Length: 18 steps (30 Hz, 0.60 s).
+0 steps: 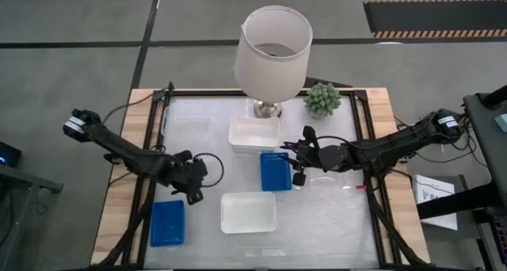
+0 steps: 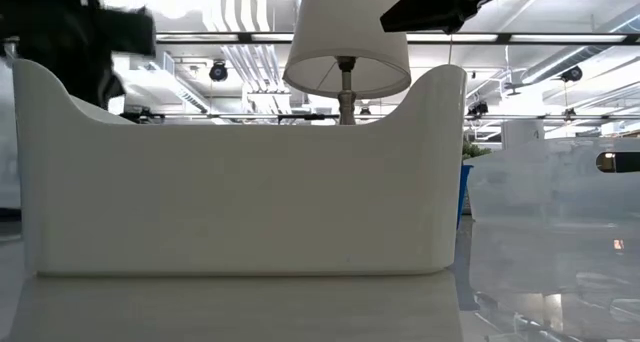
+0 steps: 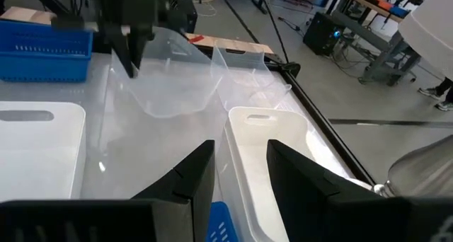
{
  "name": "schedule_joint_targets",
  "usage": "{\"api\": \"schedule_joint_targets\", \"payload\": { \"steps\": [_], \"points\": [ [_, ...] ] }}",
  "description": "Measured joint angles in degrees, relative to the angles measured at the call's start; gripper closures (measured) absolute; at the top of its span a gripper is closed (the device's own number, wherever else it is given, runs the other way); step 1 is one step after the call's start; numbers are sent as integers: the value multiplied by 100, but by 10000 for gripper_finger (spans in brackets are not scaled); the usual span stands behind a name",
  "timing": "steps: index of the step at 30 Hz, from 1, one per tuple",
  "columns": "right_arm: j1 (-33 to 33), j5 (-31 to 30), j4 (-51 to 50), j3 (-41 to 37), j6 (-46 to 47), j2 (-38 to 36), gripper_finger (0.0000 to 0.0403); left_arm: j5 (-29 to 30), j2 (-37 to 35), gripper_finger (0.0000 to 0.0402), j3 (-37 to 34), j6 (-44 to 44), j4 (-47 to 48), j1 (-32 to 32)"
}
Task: Stack baskets by color
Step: Stack the bottom left transparent bin into the top left transparent bin
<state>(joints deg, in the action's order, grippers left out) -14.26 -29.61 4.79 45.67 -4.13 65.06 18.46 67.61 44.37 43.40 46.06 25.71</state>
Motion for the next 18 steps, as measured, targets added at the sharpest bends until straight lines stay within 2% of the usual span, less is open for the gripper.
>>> {"api": "schedule_joint_targets", "payload": {
  "steps": [3,5,10,14,18],
  "points": [
    [0,45,0,0,-98,0,280,14,-525,401,127,-761,-66,55],
    [2,340,42,-12,-130,0,280,25,-853,401,166,-1343,-338,106],
    [0,1071,736,-52,-499,175,280,-58,-1564,401,48,-3365,-1979,349],
    [13,1214,1789,-54,-875,542,275,-225,-1726,401,-119,-4731,-2908,466],
    [92,1207,1895,175,-1139,806,249,-569,-1707,401,-396,-5399,-3485,455]
  ]
}}
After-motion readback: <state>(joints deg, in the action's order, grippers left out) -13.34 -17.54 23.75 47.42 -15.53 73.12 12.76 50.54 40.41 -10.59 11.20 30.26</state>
